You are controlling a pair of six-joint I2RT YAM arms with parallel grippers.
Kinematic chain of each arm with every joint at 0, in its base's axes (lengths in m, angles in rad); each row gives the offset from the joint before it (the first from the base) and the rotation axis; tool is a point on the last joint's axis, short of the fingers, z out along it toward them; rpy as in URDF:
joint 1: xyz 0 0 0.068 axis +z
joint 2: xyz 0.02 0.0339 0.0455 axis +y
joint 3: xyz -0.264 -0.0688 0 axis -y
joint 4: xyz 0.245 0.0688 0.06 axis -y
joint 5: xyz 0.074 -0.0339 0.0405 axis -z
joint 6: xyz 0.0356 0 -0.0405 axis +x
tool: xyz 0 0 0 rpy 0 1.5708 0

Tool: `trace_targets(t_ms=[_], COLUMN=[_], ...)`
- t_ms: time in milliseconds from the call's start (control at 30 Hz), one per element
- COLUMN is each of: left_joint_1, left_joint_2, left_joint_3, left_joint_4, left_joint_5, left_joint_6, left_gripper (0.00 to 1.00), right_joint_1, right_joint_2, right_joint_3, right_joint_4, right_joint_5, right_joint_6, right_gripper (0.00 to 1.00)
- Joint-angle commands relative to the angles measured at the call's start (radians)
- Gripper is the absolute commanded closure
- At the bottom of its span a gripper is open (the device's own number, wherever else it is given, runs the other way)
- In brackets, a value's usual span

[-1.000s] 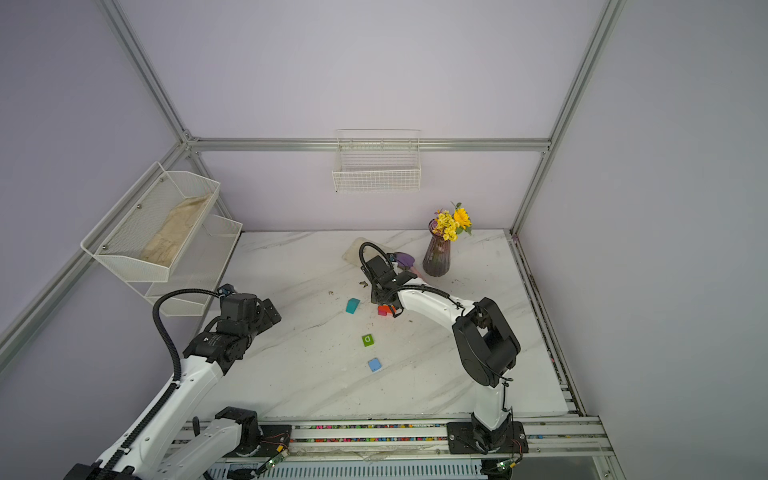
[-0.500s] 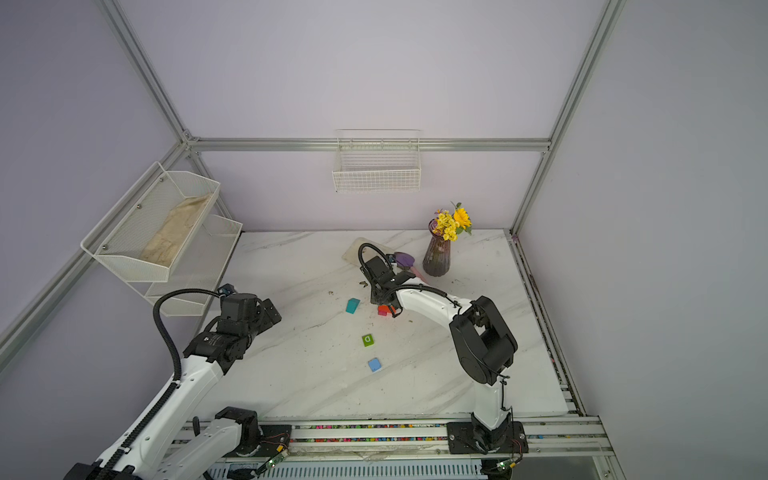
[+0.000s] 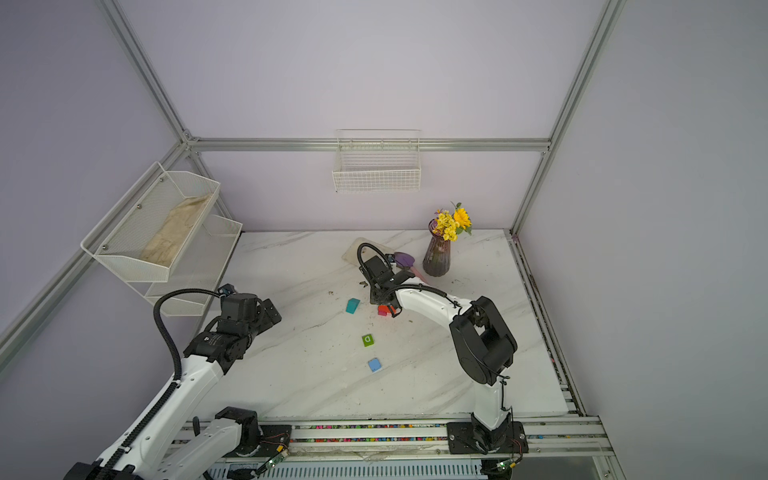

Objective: Build the wood block tower
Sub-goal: 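Carry the red block onto the yellow arch block and open the right gripper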

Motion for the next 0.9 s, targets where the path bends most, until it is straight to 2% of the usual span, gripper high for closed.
trace_targets(t_ms=[0, 267, 367, 633, 767, 867], left_joint_1=[0.003, 0.003, 0.003, 0.003, 0.003, 0.003], left_joint_2=[-0.001, 0.0, -0.001, -0.013, -0.032, -0.064], left_joint_3=[-0.036, -0.036, -0.036, -0.041, -0.045, -0.052], left_joint_4=[0.03, 0.03, 0.029, 0.03, 0.033, 0.036], left_joint_5=[0.002, 0.002, 0.005, 0.003, 0.014, 0.045], left_joint_6=[0.013, 0.014, 0.013, 0.015, 0.018, 0.034], left_gripper=[0.0, 0.0, 0.0, 0.0, 0.0, 0.0], right_joint_1=[0.006, 0.008, 0.009, 0.038, 0.111, 0.165], right_joint_2=[0.019, 0.013, -0.021, -0.222, -0.352, -0.442], right_joint_3=[0.026, 0.028, 0.012, -0.093, -0.222, -0.315], right_joint_4=[-0.031, -0.039, -0.046, -0.028, 0.019, 0.034], right_joint_5=[0.012, 0.02, 0.046, 0.087, 0.129, 0.14], right_joint_6=[0.01, 0.011, 0.014, 0.004, 0.021, 0.035], right_gripper=[0.35, 0.34, 0.29, 0.18, 0.18, 0.22])
